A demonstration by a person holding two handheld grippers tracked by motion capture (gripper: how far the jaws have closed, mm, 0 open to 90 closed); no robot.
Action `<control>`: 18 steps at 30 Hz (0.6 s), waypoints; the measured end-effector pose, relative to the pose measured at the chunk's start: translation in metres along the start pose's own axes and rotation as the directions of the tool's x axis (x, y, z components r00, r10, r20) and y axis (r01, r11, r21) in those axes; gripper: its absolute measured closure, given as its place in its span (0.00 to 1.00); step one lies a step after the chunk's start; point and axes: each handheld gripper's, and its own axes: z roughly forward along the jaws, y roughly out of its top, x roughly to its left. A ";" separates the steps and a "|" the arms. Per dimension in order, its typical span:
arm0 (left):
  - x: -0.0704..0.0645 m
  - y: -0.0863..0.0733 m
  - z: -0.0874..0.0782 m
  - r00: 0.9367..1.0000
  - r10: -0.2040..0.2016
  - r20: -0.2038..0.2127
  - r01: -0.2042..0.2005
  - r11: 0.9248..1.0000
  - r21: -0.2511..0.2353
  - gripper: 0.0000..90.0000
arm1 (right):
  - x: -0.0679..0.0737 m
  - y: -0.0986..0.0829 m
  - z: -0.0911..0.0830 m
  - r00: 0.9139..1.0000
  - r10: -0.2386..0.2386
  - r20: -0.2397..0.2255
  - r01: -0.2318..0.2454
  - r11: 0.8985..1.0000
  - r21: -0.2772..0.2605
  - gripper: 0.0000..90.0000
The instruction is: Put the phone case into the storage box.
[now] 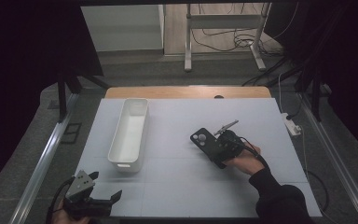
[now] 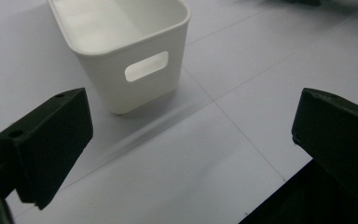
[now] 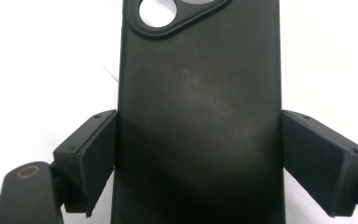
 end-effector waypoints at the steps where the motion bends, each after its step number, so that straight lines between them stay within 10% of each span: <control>1: 0.000 0.001 0.001 1.000 0.003 0.005 -0.003 1.000 -0.001 0.00 | 0.001 -0.001 -0.003 1.000 0.001 -0.006 -0.001 1.000 -0.010 0.16; 18: -0.004 0.018 0.014 0.997 0.020 0.073 -0.018 1.000 -0.025 0.00 | 0.009 -0.007 -0.022 0.999 -0.020 -0.050 0.016 0.997 -0.080 0.16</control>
